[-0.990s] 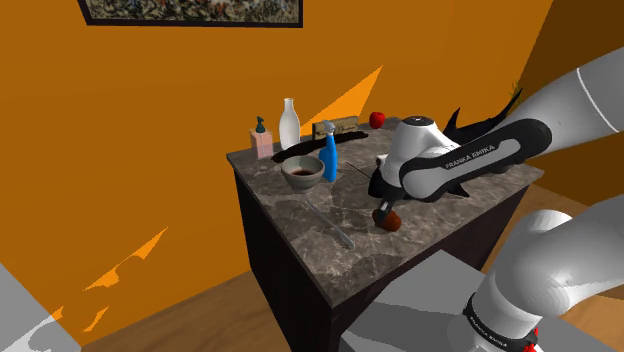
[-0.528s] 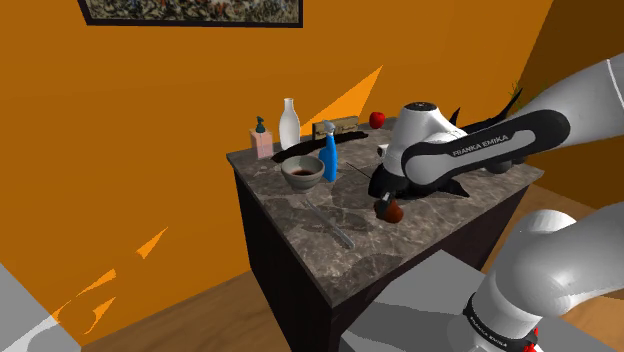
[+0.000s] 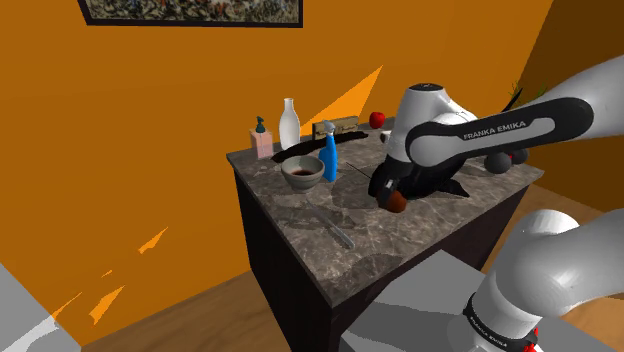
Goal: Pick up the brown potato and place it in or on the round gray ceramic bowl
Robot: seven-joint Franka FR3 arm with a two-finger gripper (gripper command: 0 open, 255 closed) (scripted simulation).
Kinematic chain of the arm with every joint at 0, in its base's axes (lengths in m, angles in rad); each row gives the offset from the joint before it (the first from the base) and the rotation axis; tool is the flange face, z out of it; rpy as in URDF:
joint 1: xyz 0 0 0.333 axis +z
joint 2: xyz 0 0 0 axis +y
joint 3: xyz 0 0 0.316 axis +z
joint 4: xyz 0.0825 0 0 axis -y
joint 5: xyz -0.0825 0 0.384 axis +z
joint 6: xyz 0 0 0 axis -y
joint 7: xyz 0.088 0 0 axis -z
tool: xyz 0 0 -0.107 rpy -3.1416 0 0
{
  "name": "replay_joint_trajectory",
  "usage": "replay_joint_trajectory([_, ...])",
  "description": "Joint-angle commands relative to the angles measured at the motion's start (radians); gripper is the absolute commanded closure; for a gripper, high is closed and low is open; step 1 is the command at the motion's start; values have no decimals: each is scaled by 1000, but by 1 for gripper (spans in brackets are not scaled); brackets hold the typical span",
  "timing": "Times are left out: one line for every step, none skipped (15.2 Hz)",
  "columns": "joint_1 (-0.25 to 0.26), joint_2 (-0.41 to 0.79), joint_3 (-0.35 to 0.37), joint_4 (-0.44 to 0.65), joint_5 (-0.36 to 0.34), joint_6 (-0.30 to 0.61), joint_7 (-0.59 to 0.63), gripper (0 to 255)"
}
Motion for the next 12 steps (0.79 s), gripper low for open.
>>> replay_joint_trajectory([1, -15, 2, 21, 3, -36, -3, 255])
replay_joint_trajectory([2, -21, 3, 32, 5, -53, -3, 255])
replay_joint_trajectory([3, -26, 4, 42, 6, -69, -4, 255])
replay_joint_trajectory([3, -32, 5, 53, 8, -85, -5, 255])
replay_joint_trajectory([4, -37, 6, 63, 9, -100, -6, 255])
replay_joint_trajectory([4, -41, 7, 74, 11, -116, -7, 255])
replay_joint_trajectory([5, -45, 8, 86, 12, -131, -8, 255])
replay_joint_trajectory([6, -49, 9, 97, 14, -146, -8, 255])
replay_joint_trajectory([6, -53, 10, 109, 15, -161, -9, 255])
replay_joint_trajectory([7, -56, 11, 120, 16, -176, -10, 255])
replay_joint_trajectory([7, -59, 12, 132, 18, -191, -11, 255])
replay_joint_trajectory([8, -61, 13, 144, 19, -205, -12, 255])
